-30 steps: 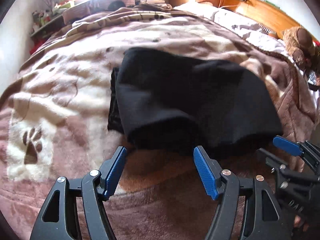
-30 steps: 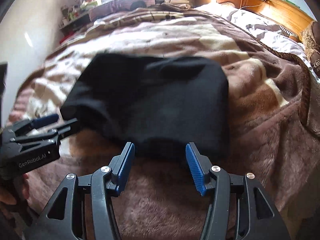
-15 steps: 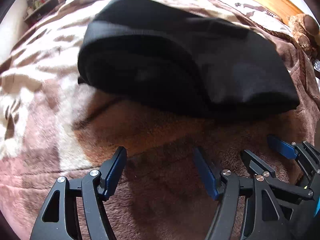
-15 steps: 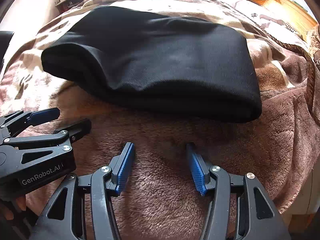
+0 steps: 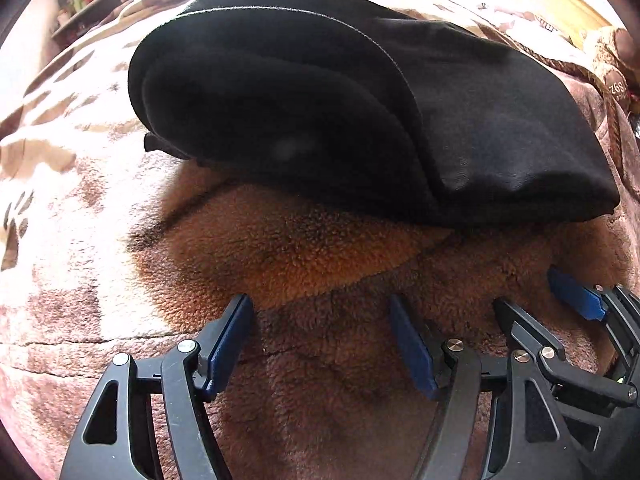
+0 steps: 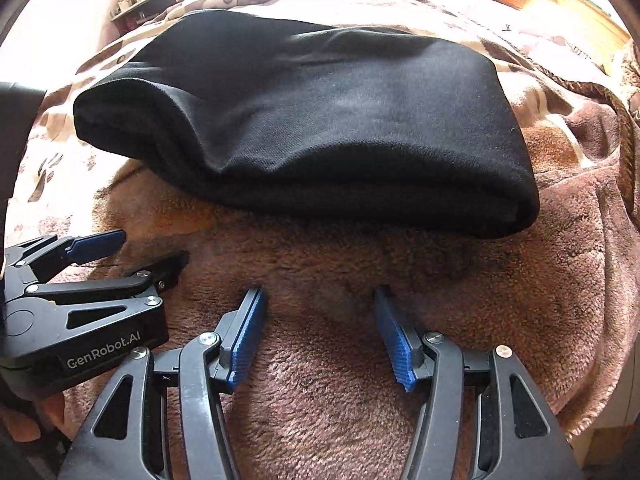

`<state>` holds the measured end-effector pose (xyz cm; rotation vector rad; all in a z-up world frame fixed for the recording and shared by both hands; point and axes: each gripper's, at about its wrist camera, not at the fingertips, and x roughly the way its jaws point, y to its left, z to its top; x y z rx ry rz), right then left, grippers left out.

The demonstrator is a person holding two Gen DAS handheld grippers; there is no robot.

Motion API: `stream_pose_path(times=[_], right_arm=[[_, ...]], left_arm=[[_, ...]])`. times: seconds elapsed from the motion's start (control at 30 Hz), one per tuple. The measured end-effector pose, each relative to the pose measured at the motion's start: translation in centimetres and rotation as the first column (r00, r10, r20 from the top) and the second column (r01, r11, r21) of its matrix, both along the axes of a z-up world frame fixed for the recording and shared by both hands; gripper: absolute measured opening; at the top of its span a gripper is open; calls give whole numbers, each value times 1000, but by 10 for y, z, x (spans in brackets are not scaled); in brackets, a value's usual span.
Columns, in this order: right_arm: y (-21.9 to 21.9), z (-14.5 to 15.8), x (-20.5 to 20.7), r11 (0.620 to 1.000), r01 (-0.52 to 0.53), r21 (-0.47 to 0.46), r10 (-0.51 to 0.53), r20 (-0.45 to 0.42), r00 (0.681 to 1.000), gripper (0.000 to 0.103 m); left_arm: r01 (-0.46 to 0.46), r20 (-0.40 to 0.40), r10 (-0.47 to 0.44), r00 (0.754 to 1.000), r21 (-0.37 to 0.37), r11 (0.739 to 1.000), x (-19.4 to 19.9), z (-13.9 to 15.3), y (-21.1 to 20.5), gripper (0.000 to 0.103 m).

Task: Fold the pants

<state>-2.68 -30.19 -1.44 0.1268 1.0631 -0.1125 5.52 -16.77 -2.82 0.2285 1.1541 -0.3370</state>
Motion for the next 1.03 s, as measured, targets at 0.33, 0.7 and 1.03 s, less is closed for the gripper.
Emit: stream_pose_path(times=[0.33, 0.7, 1.03], right_arm=[[11, -1, -9, 1000, 8, -7, -8, 15, 1000, 57], [4, 1, -4, 1000, 12, 1, -12, 22, 1000, 57], [3, 1, -3, 1000, 11, 3, -11, 22, 1000, 57]], left_arm=[[-9, 9, 9, 1000, -24, 1000, 3, -3, 15, 81], [-28, 15, 28, 999, -42, 999, 3, -7, 29, 81], [-27, 15, 28, 1000, -41, 999, 3, -7, 30, 81]])
